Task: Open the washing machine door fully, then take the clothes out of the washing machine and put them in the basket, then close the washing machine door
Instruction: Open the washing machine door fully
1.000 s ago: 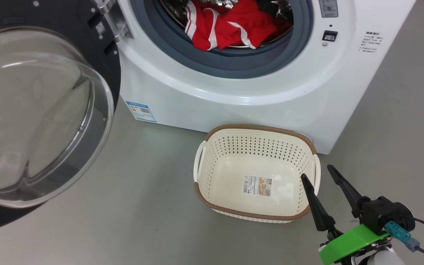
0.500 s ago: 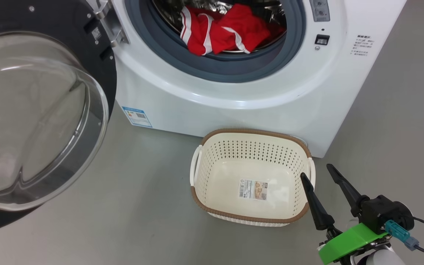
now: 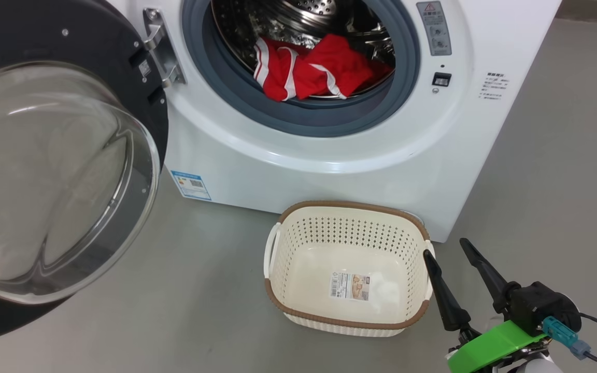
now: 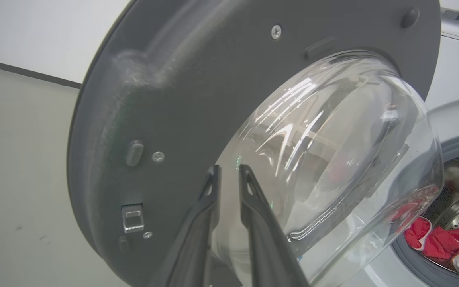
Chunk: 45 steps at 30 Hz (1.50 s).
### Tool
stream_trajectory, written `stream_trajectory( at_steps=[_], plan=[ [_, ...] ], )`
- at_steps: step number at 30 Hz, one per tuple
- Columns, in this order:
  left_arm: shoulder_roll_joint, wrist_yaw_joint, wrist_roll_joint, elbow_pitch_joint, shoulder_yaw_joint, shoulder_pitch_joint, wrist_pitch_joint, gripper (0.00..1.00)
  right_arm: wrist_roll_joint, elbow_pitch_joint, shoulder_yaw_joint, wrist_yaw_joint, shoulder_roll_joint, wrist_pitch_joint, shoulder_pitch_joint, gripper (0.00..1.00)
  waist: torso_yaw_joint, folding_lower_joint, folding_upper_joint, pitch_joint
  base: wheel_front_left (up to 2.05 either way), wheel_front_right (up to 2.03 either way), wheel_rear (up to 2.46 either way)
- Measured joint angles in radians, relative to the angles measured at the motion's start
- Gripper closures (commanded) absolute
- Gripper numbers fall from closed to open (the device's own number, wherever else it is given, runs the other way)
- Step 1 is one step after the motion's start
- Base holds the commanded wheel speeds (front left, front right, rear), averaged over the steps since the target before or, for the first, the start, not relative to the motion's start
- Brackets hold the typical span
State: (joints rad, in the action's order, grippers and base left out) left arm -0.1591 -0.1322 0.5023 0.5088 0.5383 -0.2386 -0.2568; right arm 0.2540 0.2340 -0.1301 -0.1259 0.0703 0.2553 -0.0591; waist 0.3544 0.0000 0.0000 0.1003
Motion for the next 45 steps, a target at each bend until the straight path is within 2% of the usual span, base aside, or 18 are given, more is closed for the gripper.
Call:
stream_trajectory(
  at_steps=[2,3,5,6,8,9,13,18,28,45],
  plan=[
    [0.003,0.000,0.009,-0.018,-0.009,0.017,0.000,0.74,0.000,0.000,0.003,0.000,-0.002,0.000,0.000,0.00,-0.002,0.0000,0.0000,-0.003,0.00,0.00,0.00],
    [0.006,0.000,0.018,-0.038,-0.018,0.033,0.000,0.65,0.000,-0.002,0.007,0.000,-0.003,0.000,0.000,0.00,-0.005,0.0000,0.0000,-0.005,0.00,0.00,0.00],
    [0.016,0.000,0.017,-0.101,-0.060,0.085,0.000,0.55,0.002,-0.006,0.023,0.000,-0.006,0.000,0.007,0.00,-0.014,0.0000,0.0000,-0.014,0.00,0.00,0.00],
    [0.017,0.000,0.014,-0.119,-0.075,0.104,0.000,0.43,0.003,-0.008,0.027,0.000,-0.007,0.000,0.010,0.00,-0.018,0.0000,0.0000,-0.015,0.00,0.00,0.00],
    [0.024,0.000,-0.005,-0.152,-0.101,0.134,0.000,0.07,0.004,-0.010,0.039,0.000,-0.011,0.000,0.017,0.00,-0.026,0.0000,0.0000,-0.016,0.00,0.00,0.00],
    [0.030,0.000,-0.011,-0.166,-0.114,0.143,0.000,0.00,0.008,-0.012,0.048,0.000,-0.013,0.000,0.017,0.00,-0.031,0.0000,0.0000,-0.017,0.00,0.00,0.00],
    [0.033,0.000,-0.046,-0.221,-0.202,0.177,0.000,0.00,0.021,-0.025,0.080,0.000,-0.015,0.000,0.018,0.00,-0.050,0.0000,0.0000,-0.015,0.00,0.00,0.00],
    [0.029,0.000,-0.038,-0.282,-0.294,0.203,0.000,0.00,0.021,-0.034,0.107,0.000,-0.019,0.000,0.019,0.00,-0.081,0.0000,0.0000,-0.011,0.00,0.00,0.00],
    [-0.006,0.000,-0.030,-0.362,-0.414,0.246,0.000,0.00,0.021,-0.060,0.156,0.000,-0.021,0.000,0.036,0.00,-0.165,0.0000,0.0000,0.001,0.00,0.00,0.00],
    [-0.020,0.000,-0.017,-0.413,-0.515,0.273,0.000,0.00,0.031,-0.079,0.208,0.000,-0.025,0.000,0.081,0.00,-0.299,0.0000,0.0000,0.009,0.00,0.00,0.00]
  ],
)
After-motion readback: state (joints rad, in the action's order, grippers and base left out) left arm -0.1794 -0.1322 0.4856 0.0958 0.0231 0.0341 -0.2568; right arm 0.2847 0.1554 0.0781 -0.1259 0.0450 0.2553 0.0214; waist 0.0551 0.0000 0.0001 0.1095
